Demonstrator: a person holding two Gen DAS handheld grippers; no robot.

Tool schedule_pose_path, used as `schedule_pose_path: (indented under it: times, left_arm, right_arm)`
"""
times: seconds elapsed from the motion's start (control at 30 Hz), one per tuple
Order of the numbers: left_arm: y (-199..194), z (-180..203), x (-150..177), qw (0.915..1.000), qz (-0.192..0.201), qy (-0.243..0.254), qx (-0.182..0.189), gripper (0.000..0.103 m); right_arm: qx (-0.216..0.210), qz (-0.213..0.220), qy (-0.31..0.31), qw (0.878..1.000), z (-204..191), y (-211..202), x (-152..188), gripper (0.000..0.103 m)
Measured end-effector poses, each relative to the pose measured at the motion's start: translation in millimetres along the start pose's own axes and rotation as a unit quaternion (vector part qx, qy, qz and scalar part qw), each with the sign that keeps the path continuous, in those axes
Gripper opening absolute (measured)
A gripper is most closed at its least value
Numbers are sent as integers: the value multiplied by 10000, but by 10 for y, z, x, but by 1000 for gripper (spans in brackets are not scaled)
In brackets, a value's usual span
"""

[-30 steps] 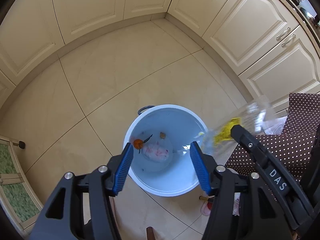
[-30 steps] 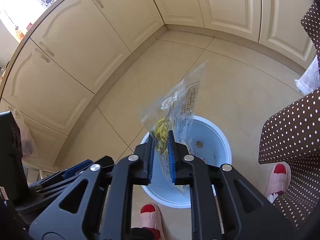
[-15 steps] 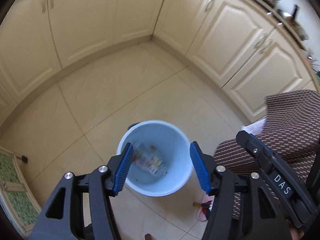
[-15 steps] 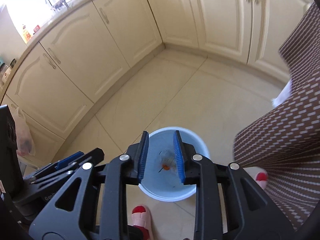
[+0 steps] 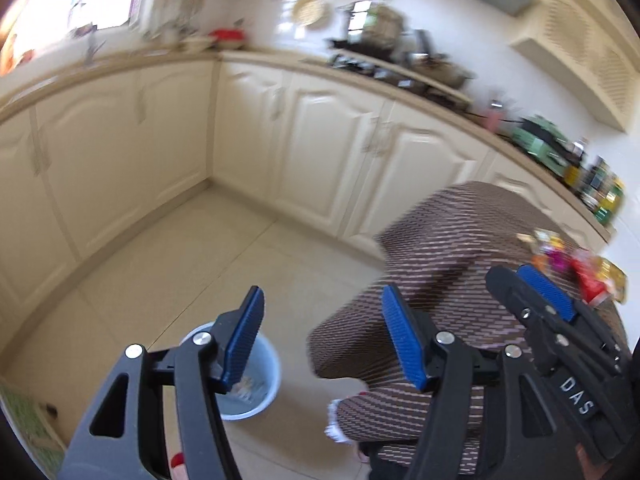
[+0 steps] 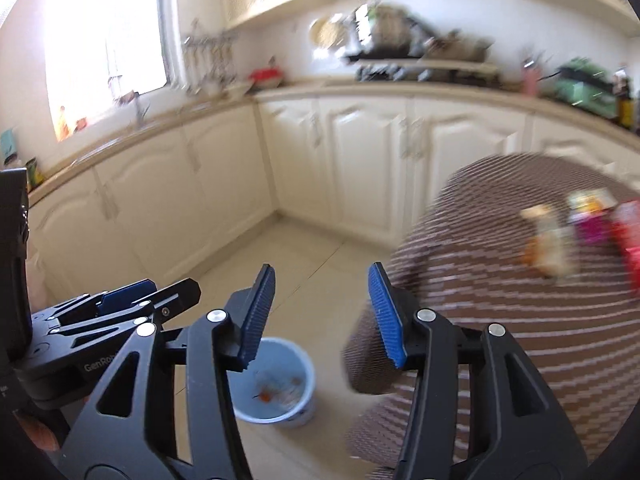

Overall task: Collect trash
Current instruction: 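Return both tools to the table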

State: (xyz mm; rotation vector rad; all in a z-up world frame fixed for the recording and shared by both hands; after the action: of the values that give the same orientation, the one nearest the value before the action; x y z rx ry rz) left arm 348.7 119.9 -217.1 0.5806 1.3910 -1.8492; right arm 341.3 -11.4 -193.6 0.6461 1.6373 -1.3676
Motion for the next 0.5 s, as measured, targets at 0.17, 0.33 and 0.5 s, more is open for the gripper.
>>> schedule_pose_path:
  times: [0.17,0.33,0.5]
  left_arm:
    - [-88,959,48,9966,-77,612,537,62]
    - [27,1594,227,9904,-357,918,967,62]
    - [273,1971,328,9862,-640,1070,1086,62]
  right_arm:
    - [639,305,218,9973,778,-652,-41,53]
    - [1162,218,561,9914,1475,-956,69,53]
    - [1438,180,774,9864,1924,-1076,140,55]
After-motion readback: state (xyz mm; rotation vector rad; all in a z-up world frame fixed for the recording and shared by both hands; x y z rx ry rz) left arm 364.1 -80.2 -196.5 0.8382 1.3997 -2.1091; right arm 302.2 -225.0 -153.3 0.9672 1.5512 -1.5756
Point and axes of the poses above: each gripper's, at about its wrist camera, not at the fingertips, and y roughly the way its jaws point, z to its right, x to its underside, the point moved 9 cm from there along y, roughly the way its jaws point, and after that the axes turned 7 degrees about -y, right-handed, at the moved point
